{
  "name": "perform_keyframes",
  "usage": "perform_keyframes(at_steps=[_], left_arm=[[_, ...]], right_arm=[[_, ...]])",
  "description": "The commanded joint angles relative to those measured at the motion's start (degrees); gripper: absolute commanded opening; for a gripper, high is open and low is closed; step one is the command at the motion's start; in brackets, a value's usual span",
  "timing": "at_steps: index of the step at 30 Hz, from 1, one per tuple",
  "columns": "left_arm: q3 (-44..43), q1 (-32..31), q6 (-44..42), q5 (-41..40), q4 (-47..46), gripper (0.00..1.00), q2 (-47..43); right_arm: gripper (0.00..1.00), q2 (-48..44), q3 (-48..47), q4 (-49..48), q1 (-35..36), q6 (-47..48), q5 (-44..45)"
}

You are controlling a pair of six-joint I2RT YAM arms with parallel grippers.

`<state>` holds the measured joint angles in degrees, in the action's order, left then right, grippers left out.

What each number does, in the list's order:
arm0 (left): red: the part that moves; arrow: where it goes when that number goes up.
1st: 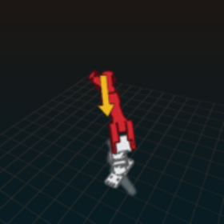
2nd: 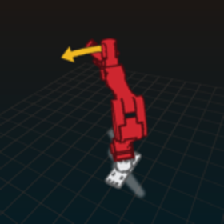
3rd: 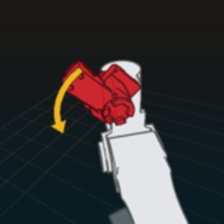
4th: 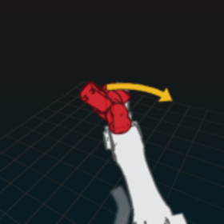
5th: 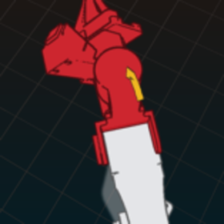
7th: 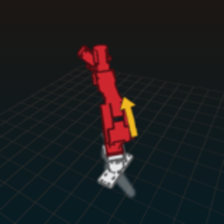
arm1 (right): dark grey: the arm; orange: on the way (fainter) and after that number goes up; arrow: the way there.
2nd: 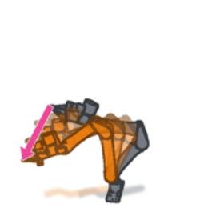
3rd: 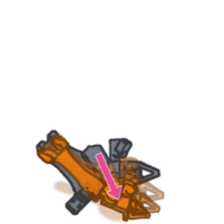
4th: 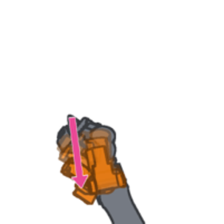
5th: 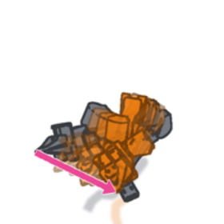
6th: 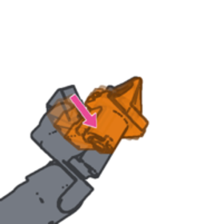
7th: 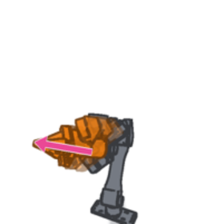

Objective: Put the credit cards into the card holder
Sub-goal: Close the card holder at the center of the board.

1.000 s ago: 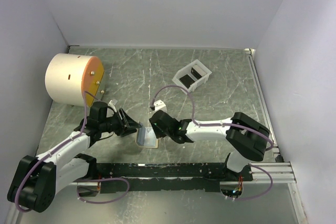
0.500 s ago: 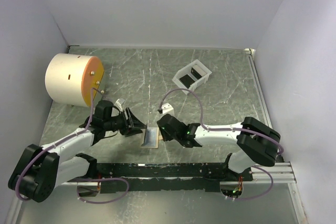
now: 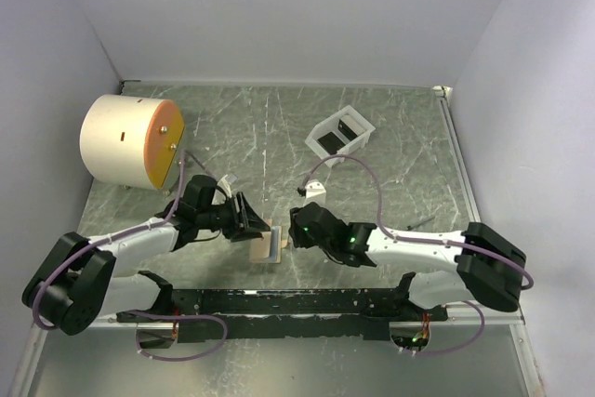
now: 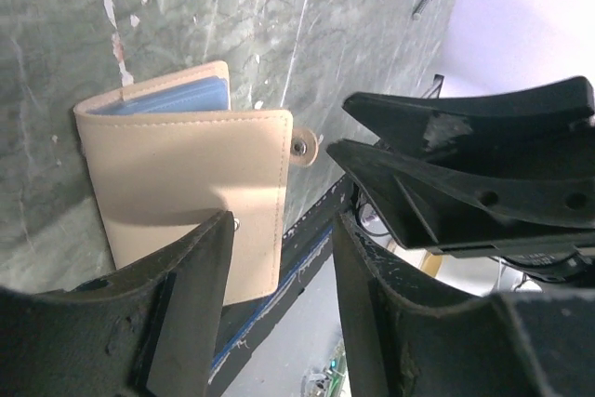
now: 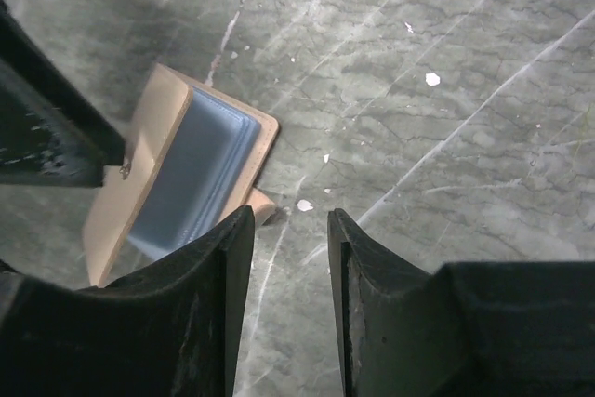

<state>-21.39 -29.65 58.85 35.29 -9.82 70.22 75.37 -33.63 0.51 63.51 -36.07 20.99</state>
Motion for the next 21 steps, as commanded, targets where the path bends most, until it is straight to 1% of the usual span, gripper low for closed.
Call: perform_keyframes(at_steps=[1, 6, 9, 11, 13, 15, 18, 20, 21], left_arm=[[-3.09, -0.54, -3.44, -3.33, 1.90, 0.57, 0.85], [-5.22, -0.98, -5.81, -5.57, 5.28, 0.58, 1.16], [-6.24, -1.02, -7.52, -7.90, 8.60, 0.58, 1.22], [-6.61, -1.11, -8.50, -8.90, 9.99, 0.56, 1.20], [-6.70, -1.19, -9.02, -9.88, 10.89, 0.53, 1.40], [-6.44, -1.28, -9.35, -10.33, 10.83, 0.48, 1.82], [-6.13, -1.44, -9.70, -10.30, 10.26, 0.31, 3.13], [-6.06, -1.58, -9.81, -10.40, 9.74, 0.25, 4.06], [-5.94, -1.71, -9.76, -10.23, 9.41, 0.23, 4.53]], right_arm=[[0.39, -4.36, 2.25, -1.56, 0.05, -3.54, 0.22], [0.39, -5.61, 2.88, -0.30, -1.12, -4.13, -0.82], [0.39, -5.84, 3.21, -0.17, -2.57, -4.47, -3.26], [0.39, -6.22, 3.95, -0.98, -3.62, -4.76, -5.11], [0.39, -6.77, 4.71, -1.80, -4.40, -5.22, -6.50], [0.39, -7.09, 5.12, -2.08, -5.09, -5.61, -7.13], [0.38, -7.57, 5.57, -3.18, -5.95, -6.05, -8.84], [0.37, -7.73, 5.87, -4.29, -6.10, -6.88, -9.75], [0.37, -7.86, 6.29, -5.08, -6.08, -7.49, -10.32]])
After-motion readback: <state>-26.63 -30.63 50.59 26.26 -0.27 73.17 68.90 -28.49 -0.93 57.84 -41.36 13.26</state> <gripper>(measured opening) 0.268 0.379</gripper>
